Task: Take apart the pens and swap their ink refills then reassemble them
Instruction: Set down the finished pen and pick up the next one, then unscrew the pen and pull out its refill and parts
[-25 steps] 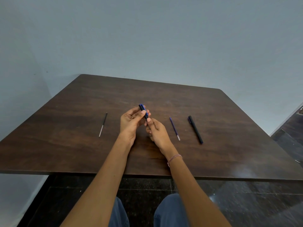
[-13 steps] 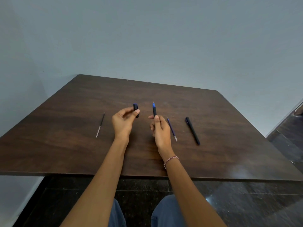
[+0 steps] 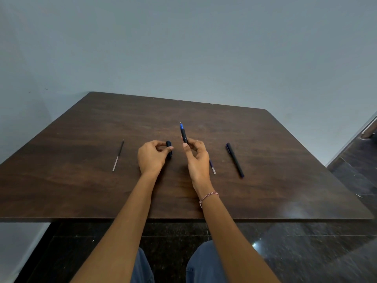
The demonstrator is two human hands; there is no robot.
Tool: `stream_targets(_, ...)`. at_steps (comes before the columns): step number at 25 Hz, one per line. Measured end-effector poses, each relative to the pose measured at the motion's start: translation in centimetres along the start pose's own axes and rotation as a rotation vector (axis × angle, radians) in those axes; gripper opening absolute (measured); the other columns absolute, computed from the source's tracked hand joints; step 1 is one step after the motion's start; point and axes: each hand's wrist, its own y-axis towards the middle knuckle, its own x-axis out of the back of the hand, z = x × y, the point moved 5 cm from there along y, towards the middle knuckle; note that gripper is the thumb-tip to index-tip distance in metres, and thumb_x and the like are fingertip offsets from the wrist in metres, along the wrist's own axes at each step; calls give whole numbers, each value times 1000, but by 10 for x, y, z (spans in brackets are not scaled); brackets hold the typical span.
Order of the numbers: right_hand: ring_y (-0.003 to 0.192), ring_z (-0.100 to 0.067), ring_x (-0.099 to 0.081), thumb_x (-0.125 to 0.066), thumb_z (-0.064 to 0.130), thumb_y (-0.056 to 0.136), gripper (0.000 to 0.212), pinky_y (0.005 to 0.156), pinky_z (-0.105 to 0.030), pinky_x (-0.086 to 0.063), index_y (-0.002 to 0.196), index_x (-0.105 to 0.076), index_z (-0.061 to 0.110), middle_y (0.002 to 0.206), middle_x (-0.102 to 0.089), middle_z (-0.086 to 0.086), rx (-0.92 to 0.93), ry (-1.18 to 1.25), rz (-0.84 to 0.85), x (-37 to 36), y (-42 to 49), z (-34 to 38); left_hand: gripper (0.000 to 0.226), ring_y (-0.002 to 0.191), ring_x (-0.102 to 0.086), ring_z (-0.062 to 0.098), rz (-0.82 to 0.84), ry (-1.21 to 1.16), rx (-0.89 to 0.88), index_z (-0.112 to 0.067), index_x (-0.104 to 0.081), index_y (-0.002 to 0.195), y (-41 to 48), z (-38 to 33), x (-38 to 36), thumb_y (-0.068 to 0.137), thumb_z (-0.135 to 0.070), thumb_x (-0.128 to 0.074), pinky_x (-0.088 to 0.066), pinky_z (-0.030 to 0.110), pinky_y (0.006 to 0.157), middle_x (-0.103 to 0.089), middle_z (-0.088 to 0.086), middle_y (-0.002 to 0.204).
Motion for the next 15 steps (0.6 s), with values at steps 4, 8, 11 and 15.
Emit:
stream_targets(4, 87, 5, -59, -63, 18, 91, 26, 75, -2, -43, 115, -65, 11, 102, -58, 6, -12, 29, -46, 4, 3, -2, 15, 61, -53, -2, -3, -5, 3, -19, -73, 85, 1, 2, -1, 74, -27, -79, -36, 13, 54, -64, -10, 69)
stream_targets(8, 96, 1, -60, -63, 21, 91, 26, 88, -12, -47, 115, -64, 12, 106, -66, 6, -96, 72, -35, 4, 3, -8, 13, 67, -63, 4, -24, -256, 52, -14, -72, 91, 0, 5, 3, 80, -21, -73, -50, 17, 60, -67, -10, 72)
stream_targets(11, 92, -5, -65, -61, 18, 92, 15, 88, -23, -52, 106, -67, 17, 93, -70, 5, -119, 122, 48, 0, 1, -7, 8, 64, -70, 8, 74, -839, 122, -11, -70, 92, 0, 4, 7, 84, -12, -69, -53, 17, 56, -72, -2, 68)
stream_targets(15, 79, -15, -69, -56, 13, 95, 14, 78, -32, -57, 104, -66, 14, 86, -73, -6, -120, 246, 226, -8, -4, -3, 17, 93, -71, 20, 333, -1095, 31, -12, -70, 102, -6, -8, 4, 87, -12, -63, -56, 22, 69, -75, 6, 94)
